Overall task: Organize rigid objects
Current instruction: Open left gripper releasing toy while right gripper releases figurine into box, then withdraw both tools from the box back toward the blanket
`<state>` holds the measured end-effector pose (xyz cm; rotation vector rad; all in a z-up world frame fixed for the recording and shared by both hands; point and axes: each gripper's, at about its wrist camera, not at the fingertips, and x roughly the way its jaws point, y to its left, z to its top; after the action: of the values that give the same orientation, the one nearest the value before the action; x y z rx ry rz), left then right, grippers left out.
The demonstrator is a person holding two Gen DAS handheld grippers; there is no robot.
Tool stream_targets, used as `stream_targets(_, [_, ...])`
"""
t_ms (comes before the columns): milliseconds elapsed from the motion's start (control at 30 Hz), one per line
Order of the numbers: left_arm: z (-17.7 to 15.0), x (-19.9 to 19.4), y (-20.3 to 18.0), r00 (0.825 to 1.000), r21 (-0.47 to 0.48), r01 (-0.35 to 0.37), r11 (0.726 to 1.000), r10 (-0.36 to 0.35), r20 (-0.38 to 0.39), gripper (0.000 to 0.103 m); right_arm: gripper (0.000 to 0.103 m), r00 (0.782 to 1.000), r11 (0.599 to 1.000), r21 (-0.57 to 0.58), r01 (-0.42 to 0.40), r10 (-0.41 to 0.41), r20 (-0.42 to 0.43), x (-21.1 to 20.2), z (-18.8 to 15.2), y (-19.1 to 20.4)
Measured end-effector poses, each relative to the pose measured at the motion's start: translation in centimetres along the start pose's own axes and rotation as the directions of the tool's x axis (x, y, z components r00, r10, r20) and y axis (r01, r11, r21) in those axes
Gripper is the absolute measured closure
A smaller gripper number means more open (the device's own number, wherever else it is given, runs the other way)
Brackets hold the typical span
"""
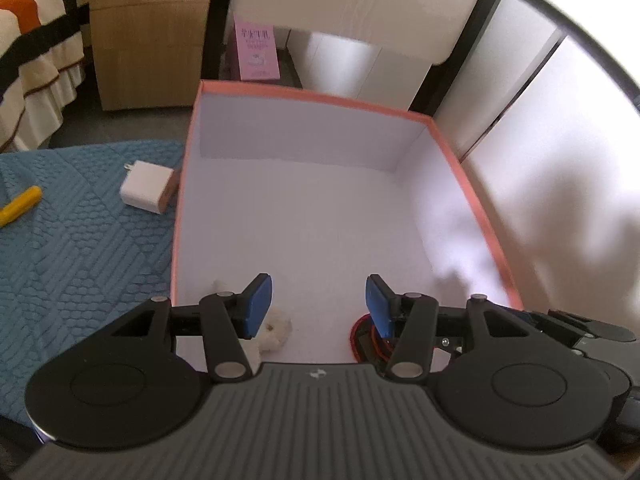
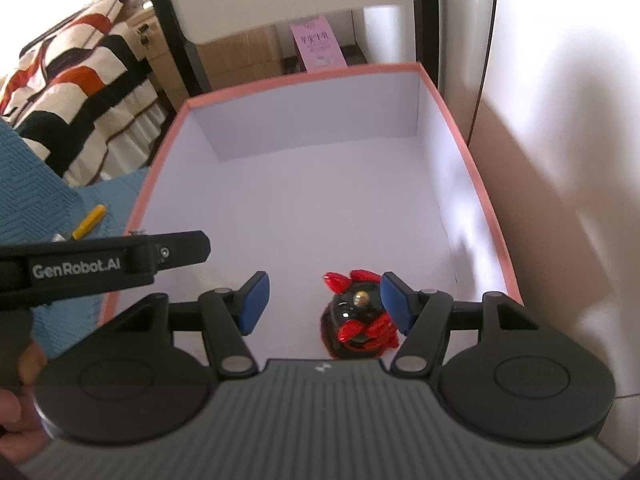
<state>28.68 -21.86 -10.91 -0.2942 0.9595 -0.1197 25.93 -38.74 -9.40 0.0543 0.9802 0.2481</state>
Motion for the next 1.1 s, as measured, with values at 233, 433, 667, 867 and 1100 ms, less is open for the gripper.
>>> stream_targets(233, [-0.5,-5.1,0.8,0.997,-0.001,0.010,1.000,-0.010,0.075,0.045,0.039,0.998,1.000,-0.017,0.005,-0.003,0.061,-3.7,-0.4,2.2])
stream_targets(433, [-1.7,-9.3,1.9,0.991,-0.005,0.017,1.000,-0.016,0.132,0.045,0.039,0.994,1.000,-0.030,0.002,0.001,0.111,-7.0,-1.3,4.1])
stream_targets(667, [-3.3,-13.4,3.2,0.985,-0.011,0.031,0.999,-0.028,0.172,0.045,0.039,0.988,0.999,-0.041,-0.002,0.009,0.153,-10.2,-3.0,6.4])
stream_targets(867, [-4.8,-17.2,4.6,0.975,-0.005,0.033,0.999,-0.031,0.221,0.045,0.039,0.983,0.998,-0.055,-0.008,0.018,0.184,-12.2,-4.2,8.8])
stream_targets(1100, [-6.8,-20.8,7.1,0.965,-0.023,0.029,0.999,-0.022,0.262,0.045,0.039,0.976,0.996,-0.083,-0.023,0.040,0.216,-14.0,-6.0,11.7])
